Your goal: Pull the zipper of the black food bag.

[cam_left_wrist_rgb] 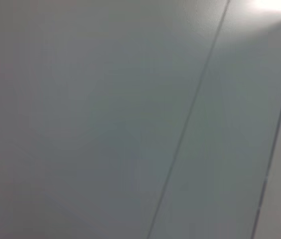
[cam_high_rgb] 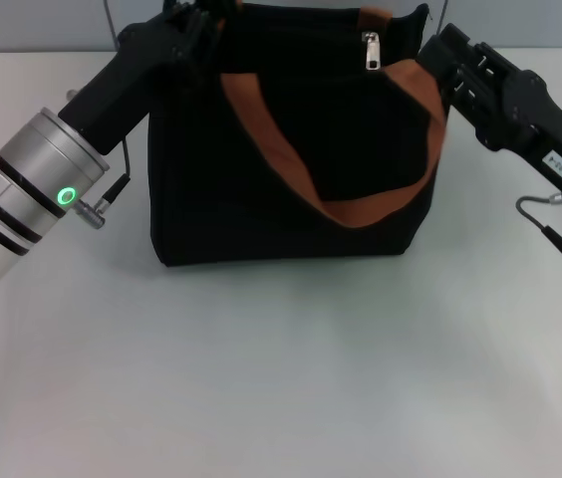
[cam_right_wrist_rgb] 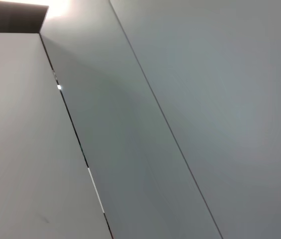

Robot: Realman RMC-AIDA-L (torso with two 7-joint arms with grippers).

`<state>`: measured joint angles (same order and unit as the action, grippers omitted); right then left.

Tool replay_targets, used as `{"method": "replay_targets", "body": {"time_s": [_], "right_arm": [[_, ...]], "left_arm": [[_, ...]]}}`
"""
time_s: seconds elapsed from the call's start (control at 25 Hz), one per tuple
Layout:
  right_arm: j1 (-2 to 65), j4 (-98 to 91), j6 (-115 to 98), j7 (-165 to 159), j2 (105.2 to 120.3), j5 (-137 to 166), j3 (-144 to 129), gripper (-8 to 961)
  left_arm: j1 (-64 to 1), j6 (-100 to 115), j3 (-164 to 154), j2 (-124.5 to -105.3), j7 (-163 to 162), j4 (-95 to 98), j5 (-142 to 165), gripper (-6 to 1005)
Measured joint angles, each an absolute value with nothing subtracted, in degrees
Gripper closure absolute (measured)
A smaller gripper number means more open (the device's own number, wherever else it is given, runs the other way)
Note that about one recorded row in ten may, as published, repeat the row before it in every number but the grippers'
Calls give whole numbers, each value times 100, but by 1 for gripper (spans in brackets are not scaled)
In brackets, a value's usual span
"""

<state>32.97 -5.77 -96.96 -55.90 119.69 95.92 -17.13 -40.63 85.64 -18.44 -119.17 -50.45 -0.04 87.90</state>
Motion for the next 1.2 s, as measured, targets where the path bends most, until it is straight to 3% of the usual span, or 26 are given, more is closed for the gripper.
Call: {"method": "replay_targets", "body": {"time_s": [0.32, 0.4, 0.48, 0.6, 1.08, 1.2], "right_arm": [[3145, -499, -9730, -5324, 11965, 9625, -1783, 517], [3119, -467, -9732, -5268, 11968, 9626, -1786, 475], [3103, -432, -9733, -5253, 11968, 9631, -1821, 285], [3070, -427, -9735, -5252, 11963, 9636, -1953, 283], [2645, -563, -10104, -4525, 11943, 9637, -2031, 262], [2645, -591, -10211, -4503, 11929, 9750, -2033, 256]], "left_arm": [[-3858, 8612, -1466, -11889, -5123, 96, 8788, 925], [-3808, 8745, -1421, -11881, -5123, 121, 8787, 800], [-3548, 9348, -1313, -11870, -5153, 311, 8783, 711], [-3351, 9695, -1276, -11866, -5205, 473, 8782, 633], [-1448, 10841, -1463, -11821, -5205, 1308, 8867, 268], [-1252, 11156, -2117, -11805, -5226, 1800, 9261, 239]]}}
